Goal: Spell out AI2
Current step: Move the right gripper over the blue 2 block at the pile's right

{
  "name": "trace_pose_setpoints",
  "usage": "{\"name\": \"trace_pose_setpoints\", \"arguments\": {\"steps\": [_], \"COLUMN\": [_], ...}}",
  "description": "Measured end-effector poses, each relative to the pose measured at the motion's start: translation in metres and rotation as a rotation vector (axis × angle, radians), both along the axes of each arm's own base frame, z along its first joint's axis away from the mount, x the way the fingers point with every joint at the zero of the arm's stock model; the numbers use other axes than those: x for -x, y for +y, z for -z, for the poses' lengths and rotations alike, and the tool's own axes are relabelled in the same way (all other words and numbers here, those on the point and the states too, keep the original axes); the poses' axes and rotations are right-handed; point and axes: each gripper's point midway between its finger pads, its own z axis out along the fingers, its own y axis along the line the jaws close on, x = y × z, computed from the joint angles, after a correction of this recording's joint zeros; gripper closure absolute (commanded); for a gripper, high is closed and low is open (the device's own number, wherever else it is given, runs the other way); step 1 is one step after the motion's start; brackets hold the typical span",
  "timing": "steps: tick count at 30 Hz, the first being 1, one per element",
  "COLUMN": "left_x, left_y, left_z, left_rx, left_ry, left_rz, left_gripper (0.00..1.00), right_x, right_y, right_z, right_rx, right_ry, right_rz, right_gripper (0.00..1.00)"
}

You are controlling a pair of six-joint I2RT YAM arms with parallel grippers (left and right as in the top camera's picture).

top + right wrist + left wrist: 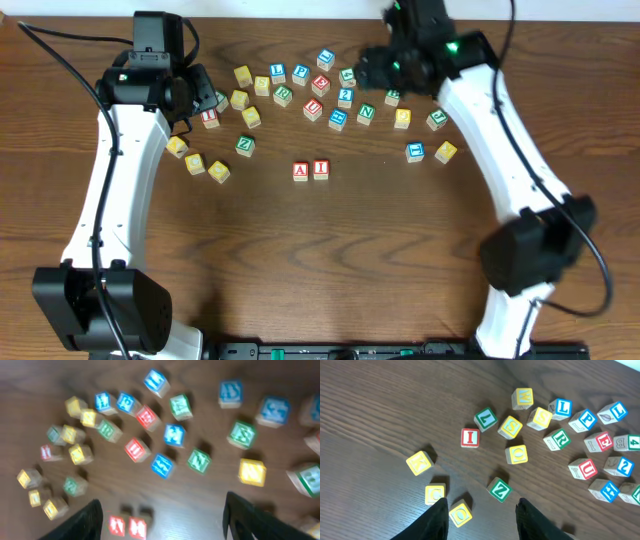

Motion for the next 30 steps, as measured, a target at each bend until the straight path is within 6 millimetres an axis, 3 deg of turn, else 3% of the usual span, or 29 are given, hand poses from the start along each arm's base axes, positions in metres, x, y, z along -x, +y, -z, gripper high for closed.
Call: {"name": "trace_pose_setpoints", "arguments": {"steps": [5,9,12,30], "left_x": [0.0,0.001,0.001,0.001], "left_y": [-0.001,-0.001,-0.001,-0.001], "left_z": [0.0,0.0,0.001,0.001], "left_rx": [-0.002,-0.001,-0.002,-0.002], "left_ry": [0.002,0.004,0.005,0.005], "left_rz": [0.004,0.004,0.004,0.004], "left_gripper": [0.46,0.46,0.46,0.45], "right_x": [-0.027,-0.033,-0.036,-0.06], "right_y": [0.026,0.032,0.035,0.032], "right_z": [0.028,0.065,0.081,0.13], "right_rx": [0.021,0.067,0.092,0.138], "right_ry": [0.015,0.055,0.063,0.048], "right_rz": [0.026,0.073,0.104,0.2], "right_gripper": [0.32,0.34,0.34,0.38]}}
